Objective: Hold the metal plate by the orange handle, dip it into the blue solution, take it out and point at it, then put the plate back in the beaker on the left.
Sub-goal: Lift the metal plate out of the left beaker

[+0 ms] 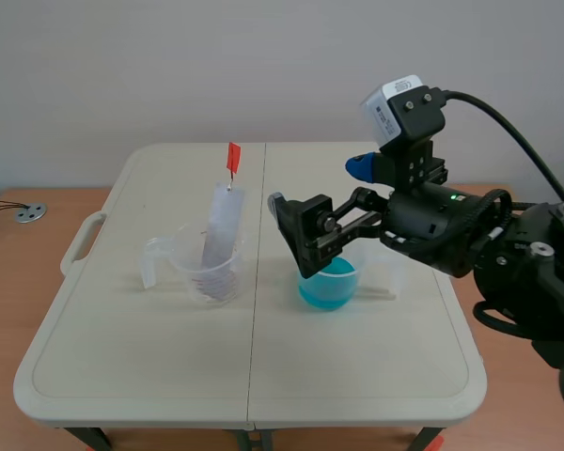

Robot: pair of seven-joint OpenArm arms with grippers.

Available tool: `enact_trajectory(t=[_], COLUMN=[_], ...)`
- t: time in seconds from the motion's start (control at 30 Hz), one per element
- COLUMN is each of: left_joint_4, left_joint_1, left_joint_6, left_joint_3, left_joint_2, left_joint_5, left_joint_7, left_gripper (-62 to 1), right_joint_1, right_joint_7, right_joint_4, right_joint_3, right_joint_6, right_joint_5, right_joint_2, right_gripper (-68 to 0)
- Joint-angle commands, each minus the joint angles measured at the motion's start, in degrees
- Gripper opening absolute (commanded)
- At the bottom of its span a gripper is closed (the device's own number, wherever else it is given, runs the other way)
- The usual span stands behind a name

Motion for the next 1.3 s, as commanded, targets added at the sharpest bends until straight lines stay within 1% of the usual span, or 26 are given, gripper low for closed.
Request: enact_trajectory(t=[0.0, 0.3, 0.5, 0.83, 1.07, 1.27], left_joint_4=[0.42, 0.37, 0.37, 0.37, 0.37, 0.37], left_joint_1=[0.44, 0.83, 1.38, 1.36, 1.36, 1.36], left_joint_6=[0.04, 0.04, 0.04, 0.04, 0.04, 0.04], left_joint_3=[-0.07, -0.07, -0.07, -0.07, -0.07, -0.07], left_joint_2=[-0.02, -0.02, -0.02, -0.02, -0.02, -0.02], left_joint_5=[-0.17, -0.17, -0.17, -0.2, -0.2, -0.2], left_joint_7=[-0.44, 1.84, 2.08, 2.08, 2.05, 2.08], left_gripper=[-58.2, -58.2, -58.2, -58.2, -58.2, -58.2], right_joint_1=[2.58, 12.33, 17.81, 26.43, 31.26, 33.81], right_joint_7=[0.66, 0.66, 0.57, -0.94, -1.68, -1.62], right_joint_4=[-0.79, -11.26, -17.86, -27.52, -35.01, -40.06], right_joint_3=[-0.68, -5.22, -7.02, -11.26, -11.82, -11.82], right_joint_6=[-0.22, -0.22, -0.22, -0.22, -0.22, -0.2], right_joint_5=[0.63, 0.63, 0.63, 0.63, 0.61, 0.63], right_joint_2=[-0.57, -5.05, -8.33, -13.44, -16.79, -18.36], right_gripper=[-1.2, -1.2, -1.2, -1.2, -1.2, -1.2])
